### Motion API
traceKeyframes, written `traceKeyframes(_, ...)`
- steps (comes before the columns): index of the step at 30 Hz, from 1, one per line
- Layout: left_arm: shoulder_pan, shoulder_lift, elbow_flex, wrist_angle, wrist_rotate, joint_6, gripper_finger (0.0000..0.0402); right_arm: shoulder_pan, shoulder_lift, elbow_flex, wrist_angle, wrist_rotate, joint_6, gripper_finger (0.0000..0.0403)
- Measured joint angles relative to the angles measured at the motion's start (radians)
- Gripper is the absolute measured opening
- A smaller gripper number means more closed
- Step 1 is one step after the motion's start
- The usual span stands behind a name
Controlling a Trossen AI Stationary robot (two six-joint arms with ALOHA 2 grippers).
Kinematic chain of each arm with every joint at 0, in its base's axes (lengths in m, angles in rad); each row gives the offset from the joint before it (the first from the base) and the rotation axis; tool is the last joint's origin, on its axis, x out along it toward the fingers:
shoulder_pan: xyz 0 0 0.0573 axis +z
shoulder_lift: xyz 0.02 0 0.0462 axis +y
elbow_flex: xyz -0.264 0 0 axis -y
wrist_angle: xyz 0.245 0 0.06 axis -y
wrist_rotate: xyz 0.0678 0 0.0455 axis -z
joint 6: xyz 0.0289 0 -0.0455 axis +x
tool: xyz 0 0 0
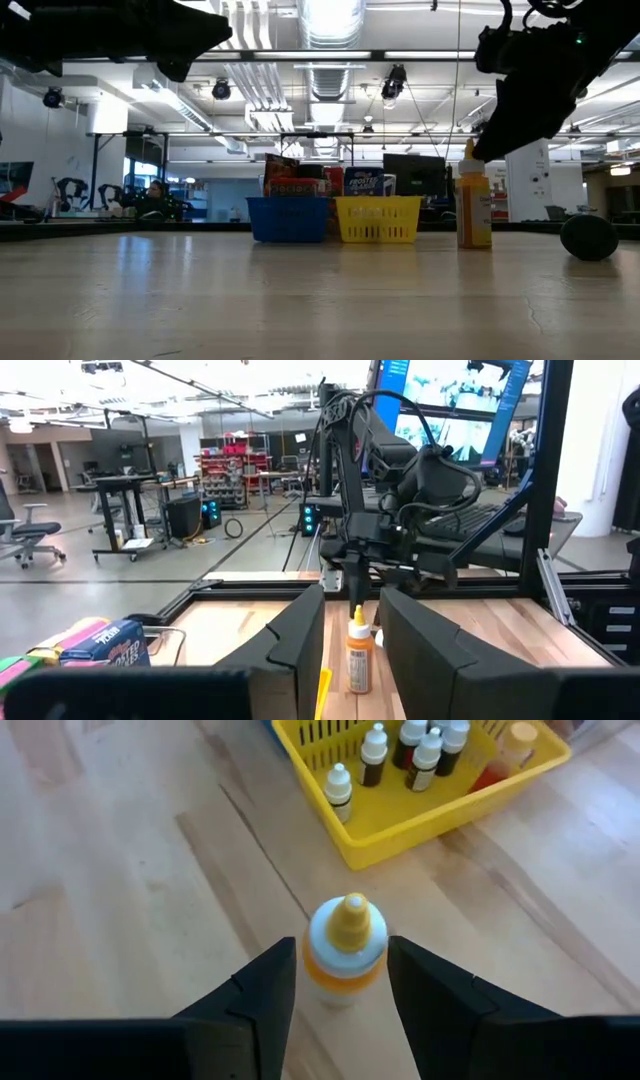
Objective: Pick & Place Kitchen Items
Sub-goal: Put the large yellow food coloring bottle into the yellow bin
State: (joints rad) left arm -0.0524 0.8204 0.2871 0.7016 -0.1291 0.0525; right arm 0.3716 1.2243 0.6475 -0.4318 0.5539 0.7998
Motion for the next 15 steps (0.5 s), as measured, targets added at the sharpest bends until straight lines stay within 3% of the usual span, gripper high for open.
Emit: traceKeyframes(15, 0.0, 0.0, 0.0, -0.001, -0.001, 0.0, 0.0108, -0.029, 0.0, -0.003, 0.034, 0.031, -0.029, 0.0132)
